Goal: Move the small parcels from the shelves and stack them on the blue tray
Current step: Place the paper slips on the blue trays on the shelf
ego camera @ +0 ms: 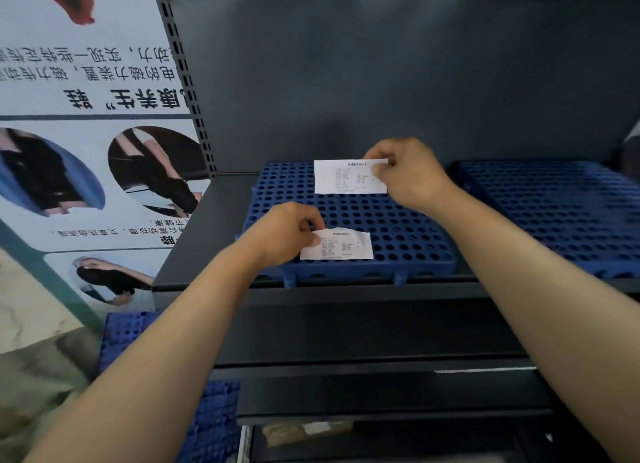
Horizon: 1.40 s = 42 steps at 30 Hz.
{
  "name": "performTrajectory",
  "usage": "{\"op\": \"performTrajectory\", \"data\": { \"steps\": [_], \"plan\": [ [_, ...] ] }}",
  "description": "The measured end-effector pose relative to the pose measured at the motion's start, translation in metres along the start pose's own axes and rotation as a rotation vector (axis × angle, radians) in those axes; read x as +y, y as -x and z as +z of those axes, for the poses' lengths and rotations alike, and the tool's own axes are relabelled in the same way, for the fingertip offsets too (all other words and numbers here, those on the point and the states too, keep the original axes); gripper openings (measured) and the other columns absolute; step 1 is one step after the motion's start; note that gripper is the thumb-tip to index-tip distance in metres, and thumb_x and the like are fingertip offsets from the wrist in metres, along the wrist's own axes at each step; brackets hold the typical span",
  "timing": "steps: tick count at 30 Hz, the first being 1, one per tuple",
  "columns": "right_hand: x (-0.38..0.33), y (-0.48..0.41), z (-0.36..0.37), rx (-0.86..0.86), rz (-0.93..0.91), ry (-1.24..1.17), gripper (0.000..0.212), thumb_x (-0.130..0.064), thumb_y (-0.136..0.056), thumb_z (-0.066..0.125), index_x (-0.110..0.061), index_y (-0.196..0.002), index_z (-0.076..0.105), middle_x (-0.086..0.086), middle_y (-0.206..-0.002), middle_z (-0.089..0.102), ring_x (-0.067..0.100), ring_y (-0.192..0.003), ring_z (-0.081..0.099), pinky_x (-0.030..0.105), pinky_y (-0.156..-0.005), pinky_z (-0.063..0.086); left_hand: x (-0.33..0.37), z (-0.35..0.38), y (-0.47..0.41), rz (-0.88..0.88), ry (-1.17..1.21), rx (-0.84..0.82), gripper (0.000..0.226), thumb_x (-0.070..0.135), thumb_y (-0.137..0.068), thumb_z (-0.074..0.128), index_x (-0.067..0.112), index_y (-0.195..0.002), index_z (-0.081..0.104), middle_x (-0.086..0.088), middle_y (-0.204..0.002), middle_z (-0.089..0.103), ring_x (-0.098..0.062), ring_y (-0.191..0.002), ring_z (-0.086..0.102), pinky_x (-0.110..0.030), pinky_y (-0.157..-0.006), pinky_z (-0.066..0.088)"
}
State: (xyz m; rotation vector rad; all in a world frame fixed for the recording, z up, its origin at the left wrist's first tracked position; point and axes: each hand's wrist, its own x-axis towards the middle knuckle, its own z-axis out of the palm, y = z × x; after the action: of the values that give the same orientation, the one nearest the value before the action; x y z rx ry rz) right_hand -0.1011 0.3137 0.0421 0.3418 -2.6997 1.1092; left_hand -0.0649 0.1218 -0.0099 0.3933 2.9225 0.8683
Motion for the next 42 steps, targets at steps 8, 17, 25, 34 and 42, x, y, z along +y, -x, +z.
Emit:
{"op": "performTrajectory", "data": {
  "steps": [8, 17, 25, 34, 42],
  "plan": [
    [0.012, 0.006, -0.013, -0.049, -0.01, -0.026, 0.021, -0.007, -0.096, 0.048, -0.02, -0.096, 0.065, 0.002, -0.104, 0.064, 0.015, -0.091, 0.061, 0.021, -0.068, 0.05, 0.007, 0.002, 0.004, -0.089, 0.0, 0.065, 0.015, 0.009, -0.087, 0.062, 0.022, -0.092, 0.066, 0.011, -0.067, 0.054, -0.004, -0.06, 0.049, -0.016, -0.058, 0.039],
    [0.026, 0.008, -0.028, -0.082, -0.031, -0.013, 0.021, -0.006, -0.096, 0.048, -0.019, -0.095, 0.065, -0.001, -0.103, 0.063, 0.014, -0.092, 0.06, 0.02, -0.068, 0.049, 0.015, 0.007, 0.01, -0.14, -0.047, 0.103, 0.019, 0.01, -0.085, 0.064, 0.021, -0.1, 0.069, 0.002, -0.091, 0.065, -0.013, -0.082, 0.059, -0.027, -0.079, 0.048],
    [0.035, 0.009, -0.032, -0.092, -0.047, -0.019, 0.022, -0.005, -0.096, 0.047, -0.016, -0.1, 0.066, 0.0, -0.102, 0.062, 0.014, -0.089, 0.059, 0.015, -0.058, 0.045, 0.021, 0.009, 0.013, -0.185, -0.114, 0.178, 0.021, 0.011, -0.085, 0.064, 0.018, -0.105, 0.069, -0.001, -0.092, 0.062, -0.013, -0.08, 0.052, -0.022, -0.073, 0.038],
    [0.066, 0.01, -0.062, -0.02, 0.006, -0.008, 0.012, -0.009, -0.095, 0.051, -0.015, -0.098, 0.061, 0.001, -0.092, 0.059, 0.013, -0.078, 0.054, 0.018, -0.053, 0.038, 0.093, 0.02, 0.001, 0.001, -0.044, 0.29, 0.014, 0.019, -0.089, 0.062, 0.016, -0.102, 0.066, 0.0, -0.088, 0.064, -0.017, -0.08, 0.06, -0.03, -0.072, 0.049],
    [0.15, 0.031, -0.162, 0.185, 0.163, -0.067, 0.01, -0.01, -0.094, 0.054, -0.015, -0.091, 0.062, 0.003, -0.082, 0.061, 0.013, -0.072, 0.055, 0.021, -0.058, 0.041, 0.214, 0.067, -0.049, 0.295, 0.0, 0.142, 0.01, 0.02, -0.087, 0.064, 0.023, -0.096, 0.067, 0.007, -0.085, 0.064, -0.01, -0.08, 0.059, -0.027, -0.076, 0.048]
  ]
}}
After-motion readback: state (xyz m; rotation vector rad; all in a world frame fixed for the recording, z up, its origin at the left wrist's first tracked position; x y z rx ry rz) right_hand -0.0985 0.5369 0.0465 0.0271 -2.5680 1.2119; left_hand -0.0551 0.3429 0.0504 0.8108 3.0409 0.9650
